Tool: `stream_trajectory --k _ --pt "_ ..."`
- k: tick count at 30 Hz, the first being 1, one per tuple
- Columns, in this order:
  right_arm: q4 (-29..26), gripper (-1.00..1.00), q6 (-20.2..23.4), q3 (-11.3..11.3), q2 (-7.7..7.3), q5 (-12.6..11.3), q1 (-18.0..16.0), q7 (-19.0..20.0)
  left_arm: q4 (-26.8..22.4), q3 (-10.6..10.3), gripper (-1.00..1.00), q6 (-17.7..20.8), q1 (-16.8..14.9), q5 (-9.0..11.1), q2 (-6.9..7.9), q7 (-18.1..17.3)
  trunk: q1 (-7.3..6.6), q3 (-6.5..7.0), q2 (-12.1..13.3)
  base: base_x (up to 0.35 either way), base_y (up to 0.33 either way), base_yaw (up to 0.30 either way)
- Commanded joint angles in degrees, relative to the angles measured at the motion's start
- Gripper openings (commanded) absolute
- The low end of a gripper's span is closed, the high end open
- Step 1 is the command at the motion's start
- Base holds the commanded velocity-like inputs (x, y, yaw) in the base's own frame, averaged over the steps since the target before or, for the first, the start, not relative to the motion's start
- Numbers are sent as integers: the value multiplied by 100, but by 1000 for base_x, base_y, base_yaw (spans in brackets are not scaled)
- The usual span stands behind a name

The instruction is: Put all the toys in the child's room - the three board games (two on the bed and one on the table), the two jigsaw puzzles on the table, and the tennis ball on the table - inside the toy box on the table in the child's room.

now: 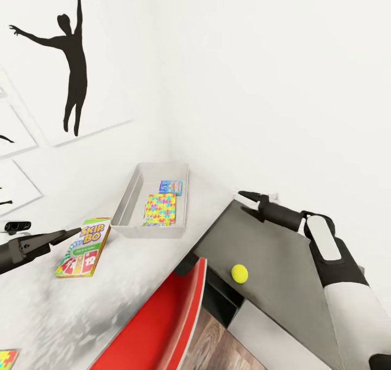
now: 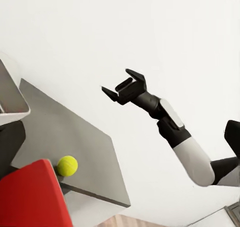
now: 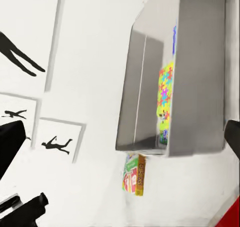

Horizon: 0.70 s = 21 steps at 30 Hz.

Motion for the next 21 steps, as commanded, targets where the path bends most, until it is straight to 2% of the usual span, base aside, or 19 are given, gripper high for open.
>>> stream_trajectory --k 1,6,7,11,12,14,15,18,19,21 --pt "-87 100 27 -9 -82 35 184 255 0 45 100 61 7 -9 -1 -25 4 -1 -10 0 0 -199" --pt "-360 100 12 -13 -379 61 1037 1013 2 261 100 61 70 -4 -13 -25 4 35 -10 0 0 -175" --pt "-419 100 -85 -15 -445 69 1353 1200 4 301 100 61 95 -2 -18 -25 4 40 -10 0 0 -83" --pt "-497 100 -434 -11 -516 84 1932 1417 43 494 100 47 348 7 -34 -25 4 50 -10 0 0 -49" --pt "-555 100 -660 -5 -532 102 2205 1473 57 577 100 40 487 9 -39 -25 4 51 -10 0 0 -22" --pt "-644 100 -894 6 -542 137 2464 1510 68 666 100 31 638 12 -45 -25 4 52 -10 0 0 -16" --pt "-753 100 -1117 22 -549 199 2698 1535 79 758 100 22 792 16 -52 -25 4 53 -10 0 0 -9" --pt "-925 100 -1383 52 -552 350 2984 1558 107 886 100 9 1008 16 -67 -25 4 54 -10 0 0 -6" --pt "-1031 100 -1498 70 -552 478 3116 1572 144 944 100 0 1119 12 -81 -25 4 54 -10 0 0 -3" --pt "-1115 100 -1571 84 -550 604 3201 1589 191 983 100 -23 1195 9 -100 -25 4 54 -10 0 0 -2"
